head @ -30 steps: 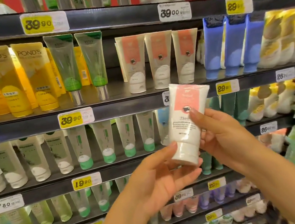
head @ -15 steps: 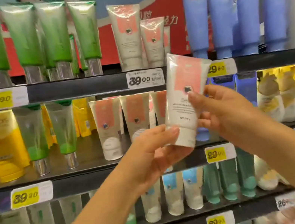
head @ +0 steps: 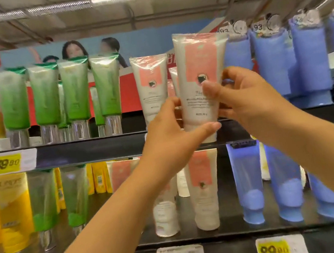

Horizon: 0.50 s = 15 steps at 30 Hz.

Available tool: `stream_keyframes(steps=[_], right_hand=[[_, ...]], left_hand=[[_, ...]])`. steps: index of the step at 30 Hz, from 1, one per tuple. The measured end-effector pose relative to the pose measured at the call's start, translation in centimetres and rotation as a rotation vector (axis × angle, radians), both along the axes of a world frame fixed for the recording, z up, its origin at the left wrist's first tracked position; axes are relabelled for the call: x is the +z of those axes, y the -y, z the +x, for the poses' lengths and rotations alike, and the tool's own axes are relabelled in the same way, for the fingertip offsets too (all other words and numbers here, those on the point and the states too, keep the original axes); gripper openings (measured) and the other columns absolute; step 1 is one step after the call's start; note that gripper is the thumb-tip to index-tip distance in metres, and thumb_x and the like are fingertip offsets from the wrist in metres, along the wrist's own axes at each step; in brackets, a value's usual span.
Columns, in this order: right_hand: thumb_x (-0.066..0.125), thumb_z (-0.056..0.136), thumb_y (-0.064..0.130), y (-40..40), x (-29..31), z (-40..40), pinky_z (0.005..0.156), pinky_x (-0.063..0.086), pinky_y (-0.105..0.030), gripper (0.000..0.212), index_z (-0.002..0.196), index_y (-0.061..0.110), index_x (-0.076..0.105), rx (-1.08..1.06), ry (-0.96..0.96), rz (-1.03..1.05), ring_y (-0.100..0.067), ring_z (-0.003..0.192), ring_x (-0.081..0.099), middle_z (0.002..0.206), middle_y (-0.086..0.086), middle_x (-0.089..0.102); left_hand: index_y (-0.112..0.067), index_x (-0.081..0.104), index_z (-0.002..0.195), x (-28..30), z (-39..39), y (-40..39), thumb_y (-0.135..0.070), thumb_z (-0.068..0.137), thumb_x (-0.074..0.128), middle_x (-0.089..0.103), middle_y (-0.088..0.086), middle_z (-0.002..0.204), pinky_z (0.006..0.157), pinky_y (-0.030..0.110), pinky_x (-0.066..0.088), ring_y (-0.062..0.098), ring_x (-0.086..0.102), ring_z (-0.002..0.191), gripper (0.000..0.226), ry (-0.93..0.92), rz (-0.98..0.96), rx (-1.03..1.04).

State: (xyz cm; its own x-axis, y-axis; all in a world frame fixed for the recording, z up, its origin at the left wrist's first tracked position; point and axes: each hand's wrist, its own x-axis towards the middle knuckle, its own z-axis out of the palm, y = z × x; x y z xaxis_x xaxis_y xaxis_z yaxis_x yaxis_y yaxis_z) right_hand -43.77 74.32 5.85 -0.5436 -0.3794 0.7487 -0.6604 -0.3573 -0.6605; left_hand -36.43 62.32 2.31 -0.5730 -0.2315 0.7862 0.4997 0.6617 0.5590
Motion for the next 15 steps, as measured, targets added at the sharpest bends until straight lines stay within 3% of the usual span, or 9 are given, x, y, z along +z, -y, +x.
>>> stream_keyframes(steps=[6,9,12,15], right_hand=[[0.062,0.087,0.02,0.3,1.8,-1.4,0.083,0.057,-0.034,0.022,0.107,0.011,0.063,-0.149,-0.14,0.031,-0.015,0.093,0.068,0.101,-0.004,0.07],[0.064,0.087,0.024,-0.9,1.9,-2.3,0.088,0.052,-0.033,0.024,0.109,0.015,0.062,-0.447,-0.265,0.02,-0.015,0.099,0.062,0.105,0.0,0.066],[0.064,0.087,0.025,-2.4,1.4,-3.1,0.073,0.044,-0.011,0.031,0.116,0.017,0.058,-0.666,-0.337,0.008,-0.01,0.092,0.056,0.106,0.002,0.061],[0.063,0.088,0.023,-3.4,0.8,-4.0,0.083,0.043,-0.023,0.04,0.126,0.012,0.052,-0.833,-0.359,0.082,-0.016,0.099,0.054,0.118,-0.006,0.06]], left_hand=[[-0.026,0.053,0.107,2.2,-1.6,0.3,-0.036,0.071,0.078,0.063,-0.013,0.097,0.076,0.022,0.055,0.003,0.062,0.089,0.045,0.032,0.02,0.014],[-0.034,0.053,0.094,3.2,-2.2,0.5,-0.036,0.071,0.077,0.063,-0.016,0.09,0.062,0.011,0.052,0.0,0.063,0.084,0.033,0.053,0.006,-0.015],[-0.03,0.056,0.098,3.8,-3.1,0.8,-0.036,0.072,0.077,0.065,-0.014,0.092,0.056,0.008,0.049,0.002,0.063,0.084,0.034,0.042,0.024,-0.016],[-0.026,0.057,0.104,4.0,-4.0,1.0,-0.034,0.072,0.077,0.065,-0.009,0.096,0.05,0.007,0.047,0.004,0.062,0.086,0.038,0.062,0.034,0.004]])
